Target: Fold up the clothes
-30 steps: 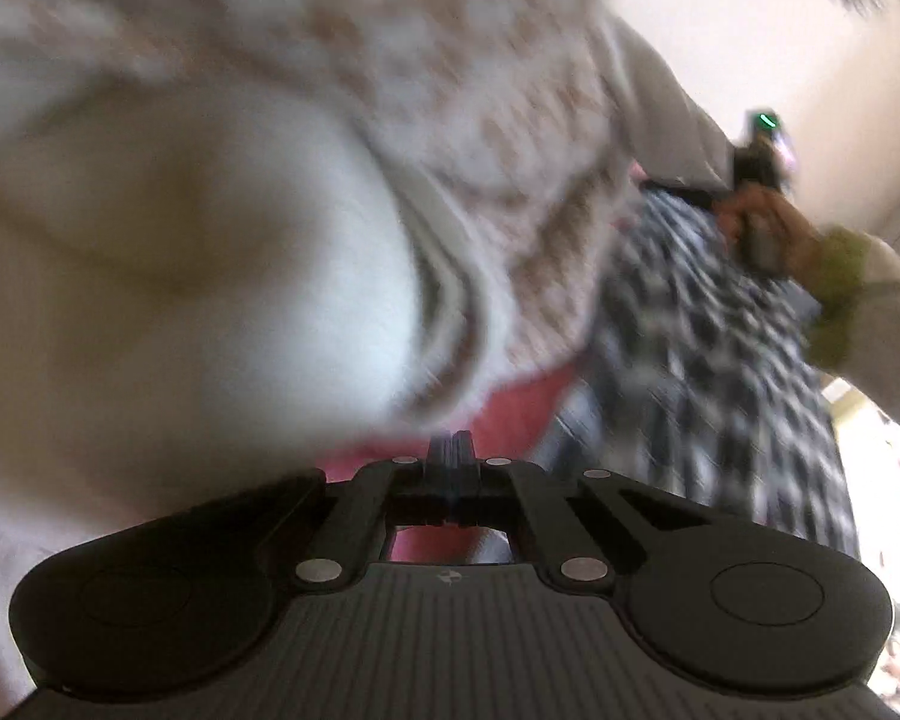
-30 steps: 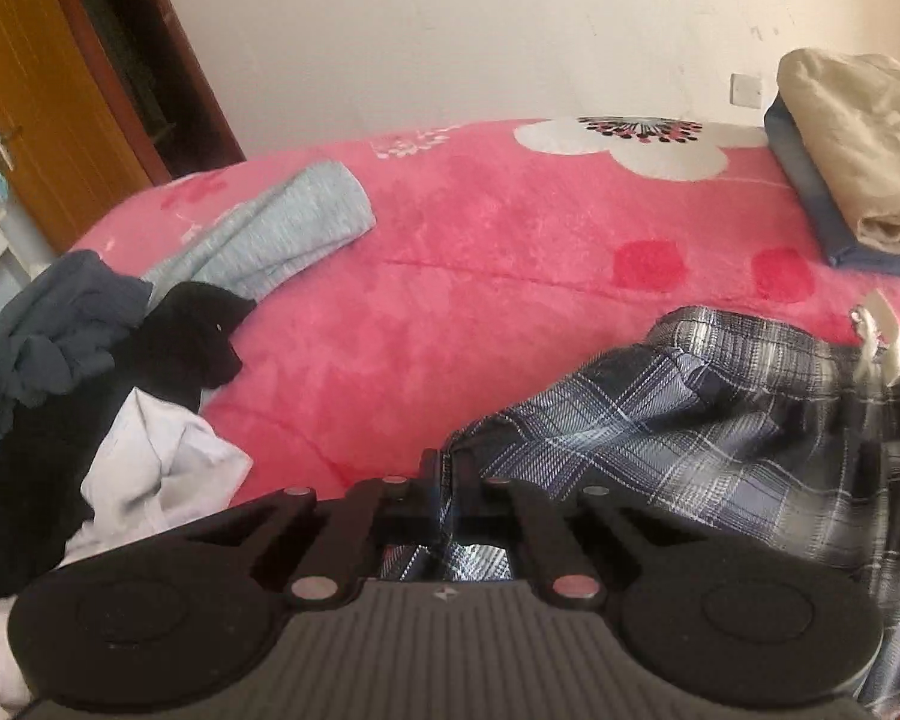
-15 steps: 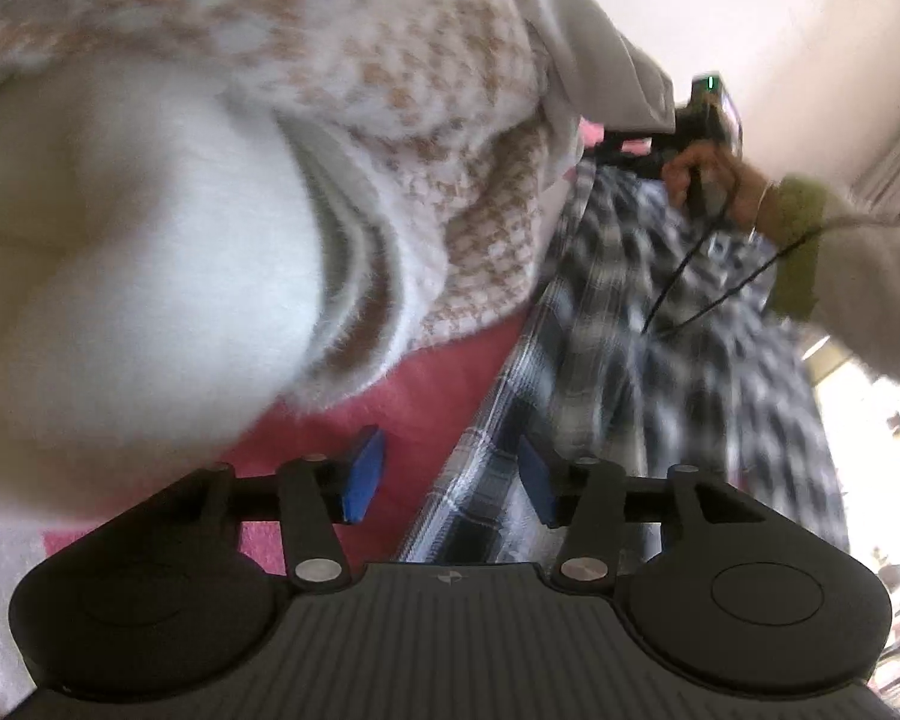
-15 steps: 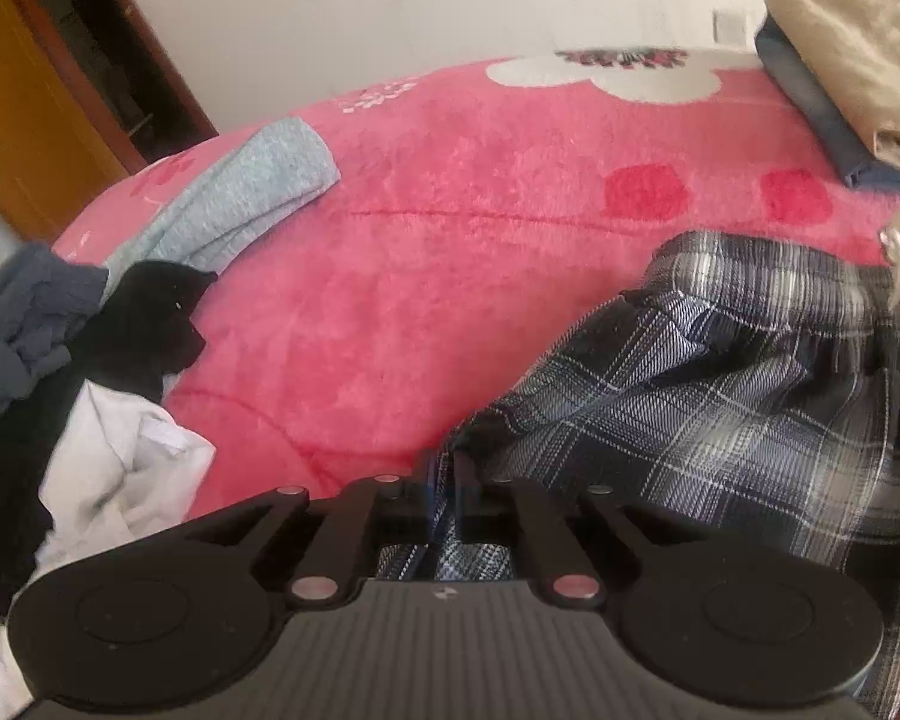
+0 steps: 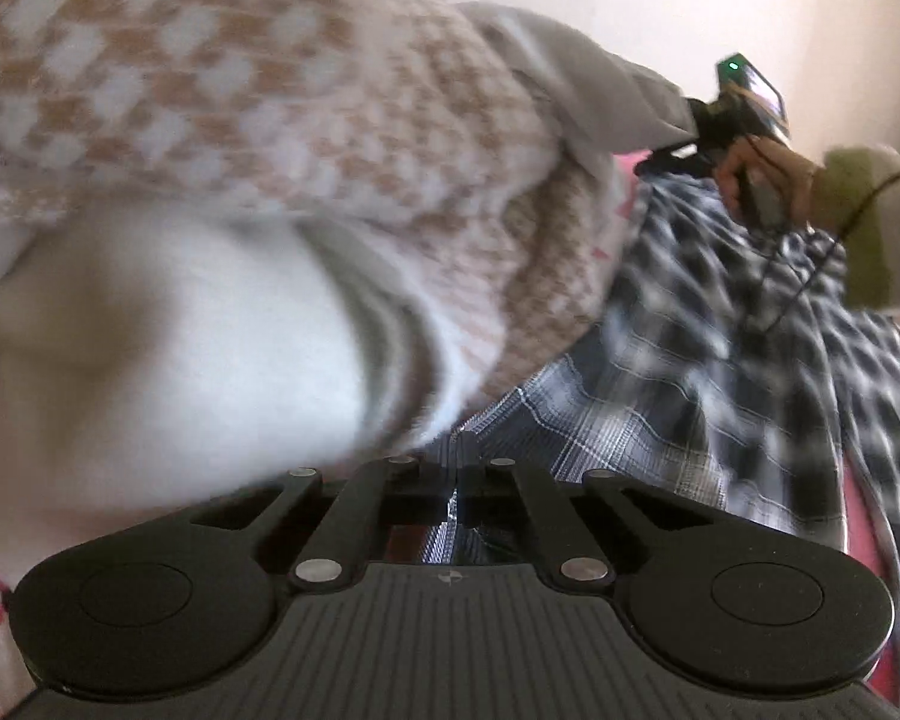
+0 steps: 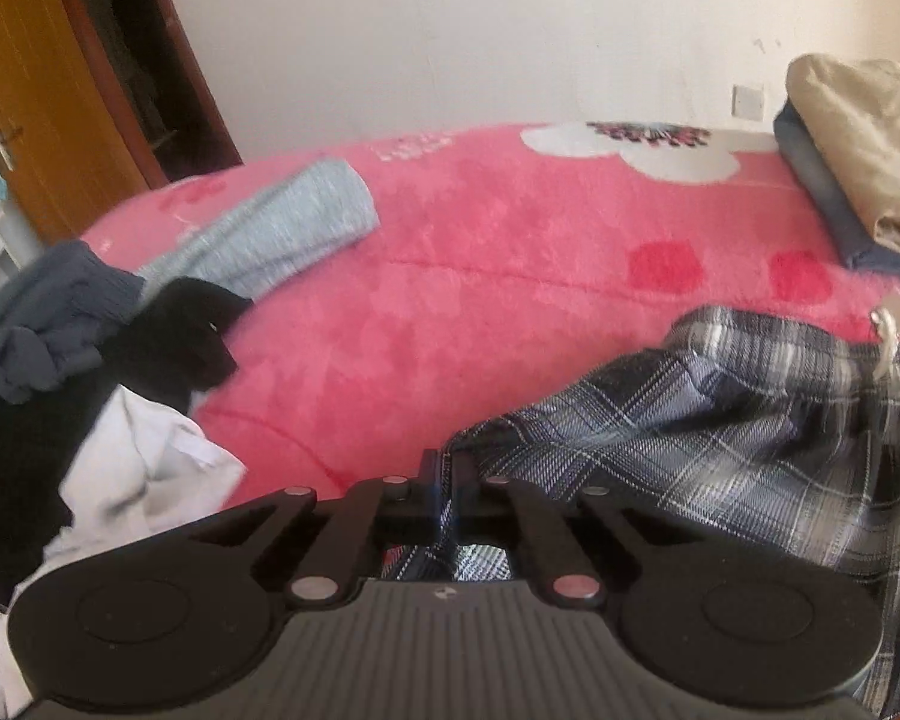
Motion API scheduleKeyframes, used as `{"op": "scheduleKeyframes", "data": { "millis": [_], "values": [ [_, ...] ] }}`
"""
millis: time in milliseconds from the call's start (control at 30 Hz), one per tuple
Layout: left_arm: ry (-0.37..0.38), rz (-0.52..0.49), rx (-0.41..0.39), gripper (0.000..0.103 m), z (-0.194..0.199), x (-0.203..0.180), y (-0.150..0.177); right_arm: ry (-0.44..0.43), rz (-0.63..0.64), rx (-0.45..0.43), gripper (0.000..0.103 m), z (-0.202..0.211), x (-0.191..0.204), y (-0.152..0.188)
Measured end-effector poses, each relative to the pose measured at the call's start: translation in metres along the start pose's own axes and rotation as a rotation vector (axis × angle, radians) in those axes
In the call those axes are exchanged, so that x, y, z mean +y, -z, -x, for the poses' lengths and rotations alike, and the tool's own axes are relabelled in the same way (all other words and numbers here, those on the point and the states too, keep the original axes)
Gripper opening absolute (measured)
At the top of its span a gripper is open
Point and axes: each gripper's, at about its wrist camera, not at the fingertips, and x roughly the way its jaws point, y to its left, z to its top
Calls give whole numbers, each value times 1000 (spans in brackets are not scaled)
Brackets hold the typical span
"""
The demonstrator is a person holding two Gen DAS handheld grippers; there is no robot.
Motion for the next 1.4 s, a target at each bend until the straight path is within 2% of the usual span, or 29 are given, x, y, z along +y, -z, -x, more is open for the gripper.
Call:
{"op": "scheduleKeyframes", "data": {
  "millis": [133, 233, 333, 400, 433, 500, 600, 667, 800, 867, 967, 1167, 1300, 1400],
  "values": [
    [-27, -27, -13, 1, 0, -3, 4, -16, -9, -11, 3, -11, 4, 2],
    [-33, -34, 7, 2, -4, -5, 5, -18, -30, -21, 3, -22, 4, 6],
    [-39, -44, 26, 6, -8, -7, 8, -22, -57, 3, 3, -33, 1, 6],
    [-40, -47, 25, 7, -6, -7, 9, -48, -129, 42, 6, -27, -9, -2],
    [-41, -48, 25, 8, -6, -7, 9, -59, -162, 54, 8, -21, -15, -7],
    [-38, -52, 22, 8, -5, -6, 11, -77, -204, 38, 21, 2, -30, -14],
    [-41, -45, 20, 8, -7, -5, 10, -91, -195, -37, 22, 53, -54, -15],
    [-44, -34, 21, 8, -9, -2, 9, -104, -186, -22, 22, 84, -70, -6],
    [-64, -19, 14, 6, -7, 2, 2, -130, -99, 110, 22, 131, -80, 37],
    [-77, -18, 14, 4, -4, 4, 1, -145, -33, 180, 23, 146, -75, 65],
    [-92, -22, 21, 4, -3, 4, -1, -157, 74, 242, 22, 161, -62, 100],
    [-116, -4, 24, 5, -6, 6, -1, -115, 225, 254, 22, 160, -27, 135],
    [-135, -70, 10, 6, -12, -3, 5, -87, 325, 261, 21, 160, -4, 159],
    [-117, -97, 18, 7, -9, -1, 4, -69, 388, 259, 22, 168, 11, 176]
  ]
}}
